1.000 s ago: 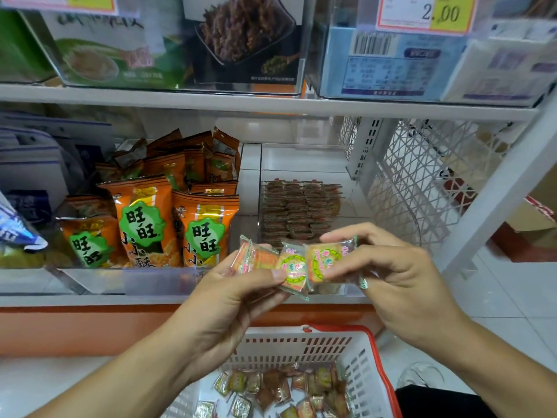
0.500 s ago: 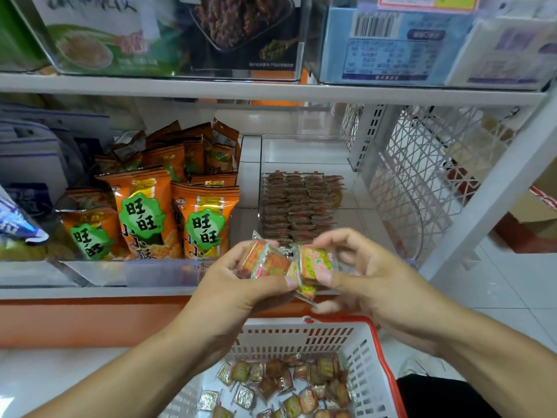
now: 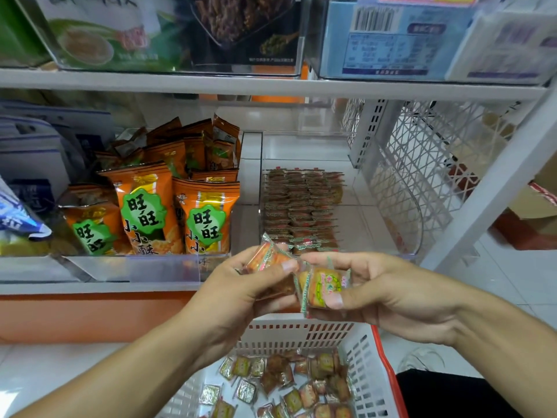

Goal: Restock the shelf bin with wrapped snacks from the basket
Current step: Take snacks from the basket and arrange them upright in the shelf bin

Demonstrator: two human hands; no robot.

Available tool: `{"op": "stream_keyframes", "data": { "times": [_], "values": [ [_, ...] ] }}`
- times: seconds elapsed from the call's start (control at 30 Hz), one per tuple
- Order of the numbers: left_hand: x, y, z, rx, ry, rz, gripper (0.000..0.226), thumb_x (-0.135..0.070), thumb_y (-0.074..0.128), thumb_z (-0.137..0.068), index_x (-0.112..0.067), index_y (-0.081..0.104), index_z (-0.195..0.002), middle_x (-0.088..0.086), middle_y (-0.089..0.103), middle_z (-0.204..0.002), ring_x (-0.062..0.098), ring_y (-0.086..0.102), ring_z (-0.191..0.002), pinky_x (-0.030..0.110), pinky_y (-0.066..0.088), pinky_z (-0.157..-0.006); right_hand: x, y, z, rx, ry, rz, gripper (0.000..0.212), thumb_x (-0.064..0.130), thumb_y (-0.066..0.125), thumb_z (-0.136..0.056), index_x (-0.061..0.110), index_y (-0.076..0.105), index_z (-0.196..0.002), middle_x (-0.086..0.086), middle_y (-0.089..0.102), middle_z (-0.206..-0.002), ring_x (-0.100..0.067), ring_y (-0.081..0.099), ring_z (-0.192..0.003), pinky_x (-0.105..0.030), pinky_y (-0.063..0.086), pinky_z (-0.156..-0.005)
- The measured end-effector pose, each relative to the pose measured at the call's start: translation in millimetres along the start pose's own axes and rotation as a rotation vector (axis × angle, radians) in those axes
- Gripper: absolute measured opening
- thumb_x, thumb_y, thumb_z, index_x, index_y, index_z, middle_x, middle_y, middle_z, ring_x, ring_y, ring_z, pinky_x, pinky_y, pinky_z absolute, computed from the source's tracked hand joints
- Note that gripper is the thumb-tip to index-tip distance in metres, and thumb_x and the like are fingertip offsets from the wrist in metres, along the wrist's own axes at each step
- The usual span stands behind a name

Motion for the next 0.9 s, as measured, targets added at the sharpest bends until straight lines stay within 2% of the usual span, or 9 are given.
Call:
{"op": "stream_keyframes", "data": {
  "times": [0.17, 0.27, 0.37, 0.5, 0.6, 0.67, 0.7, 0.8, 0.9],
  "values": [
    [-2.7, 7.7, 4.0, 0.054, 0.075, -0.235, 0.041, -0.049, 0.07, -0.082, -0.029, 0.074, -0.117, 0.009, 0.079, -0.108, 0.015, 0.073, -0.086, 0.024, 0.058, -0.068, -6.5, 12.0, -6.4, 0.067, -0.037, -0.01, 0.055, -0.011, 0.061, -0.088, 0.012, 0.06, -0.137, -0.027, 0.056, -0.14, -0.039, 0.05, -0.135, -0.038, 0.044, -0.112],
    [-2.0, 17.0, 7.3, 0.14, 0.065, -0.369, 0.043, -0.059, 0.055, -0.09, -0.035, 0.07, -0.121, 0.006, 0.078, -0.111, 0.014, 0.073, -0.091, 0.024, 0.058, -0.07, -4.5, 12.8, -6.9, 0.074, -0.055, -0.048, 0.057, -0.013, 0.061, -0.087, 0.014, 0.061, -0.137, -0.026, 0.055, -0.141, -0.034, 0.056, -0.125, -0.034, 0.052, -0.102],
    [-3.7, 17.2, 8.8, 0.187, 0.066, -0.441, 0.034, -0.058, 0.053, -0.097, -0.041, 0.068, -0.122, 0.003, 0.077, -0.115, 0.015, 0.072, -0.095, 0.028, 0.057, -0.072, -4.7, 9.5, -6.4, 0.068, -0.028, -0.072, 0.06, -0.011, 0.064, -0.085, 0.018, 0.06, -0.138, -0.023, 0.056, -0.142, -0.034, 0.058, -0.123, -0.037, 0.056, -0.095],
    [-11.2, 20.9, 6.5, 0.23, 0.056, -0.452, 0.035, -0.054, 0.053, -0.098, -0.038, 0.065, -0.127, 0.002, 0.073, -0.124, 0.015, 0.073, -0.095, 0.03, 0.056, -0.069, -2.6, 6.5, -4.5, 0.064, 0.013, -0.038, 0.059, -0.008, 0.067, -0.083, 0.021, 0.062, -0.135, -0.021, 0.06, -0.138, -0.034, 0.061, -0.125, -0.043, 0.058, -0.093],
    [-11.7, 15.0, -0.4, 0.107, -0.057, -0.362, 0.053, -0.055, 0.04, -0.105, -0.018, 0.064, -0.135, 0.019, 0.066, -0.134, 0.025, 0.068, -0.081, 0.023, 0.054, -0.055, -1.0, 2.2, -3.4, 0.035, 0.0, -0.007, 0.059, -0.011, 0.068, -0.08, 0.019, 0.065, -0.13, -0.015, 0.065, -0.131, -0.03, 0.068, -0.109, -0.045, 0.059, -0.09],
    [-4.6, 5.9, -1.0, 0.083, -0.081, -0.315, 0.072, -0.07, 0.038, -0.092, -0.016, 0.071, -0.125, 0.018, 0.073, -0.119, 0.025, 0.072, -0.085, 0.032, 0.058, -0.057, -0.1, -1.8, -2.5, 0.016, -0.013, 0.041, 0.059, -0.014, 0.068, -0.078, 0.019, 0.066, -0.127, -0.013, 0.067, -0.128, -0.03, 0.069, -0.103, -0.046, 0.059, -0.09],
    [-1.9, 2.0, 0.4, 0.086, -0.077, -0.305, 0.073, -0.072, 0.041, -0.087, -0.016, 0.072, -0.122, 0.016, 0.076, -0.111, 0.026, 0.074, -0.088, 0.034, 0.06, -0.058, 0.2, -3.9, -2.0, 0.007, -0.016, 0.079, 0.06, -0.015, 0.07, -0.077, 0.019, 0.066, -0.126, -0.014, 0.068, -0.127, -0.03, 0.069, -0.102, -0.046, 0.059, -0.089],
    [5.3, 1.9, 7.4, 0.148, -0.14, -0.315, 0.058, -0.061, 0.042, -0.09, -0.022, 0.073, -0.12, 0.014, 0.078, -0.107, 0.03, 0.075, -0.095, 0.033, 0.06, -0.055, 2.0, -9.1, 0.3, -0.011, -0.027, 0.245, 0.066, -0.018, 0.072, -0.076, 0.024, 0.066, -0.126, -0.016, 0.069, -0.124, -0.031, 0.068, -0.105, -0.038, 0.059, -0.086],
    [15.5, 12.6, 16.4, 0.319, -0.29, -0.35, 0.04, -0.054, 0.046, -0.098, -0.039, 0.07, -0.127, 0.013, 0.073, -0.123, 0.03, 0.072, -0.102, 0.034, 0.064, -0.06, 2.4, -11.3, 1.4, -0.005, -0.044, 0.49, 0.075, -0.02, 0.075, -0.074, 0.027, 0.061, -0.131, -0.009, 0.068, -0.128, -0.029, 0.068, -0.113, -0.038, 0.057, -0.092]
  ]
}}
Point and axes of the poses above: each hand's wrist, its own z-axis away from the middle knuckle, its own y-axis out of the palm, x = y × z, the point moved 9 cm from there along -z, towards the middle knuckle
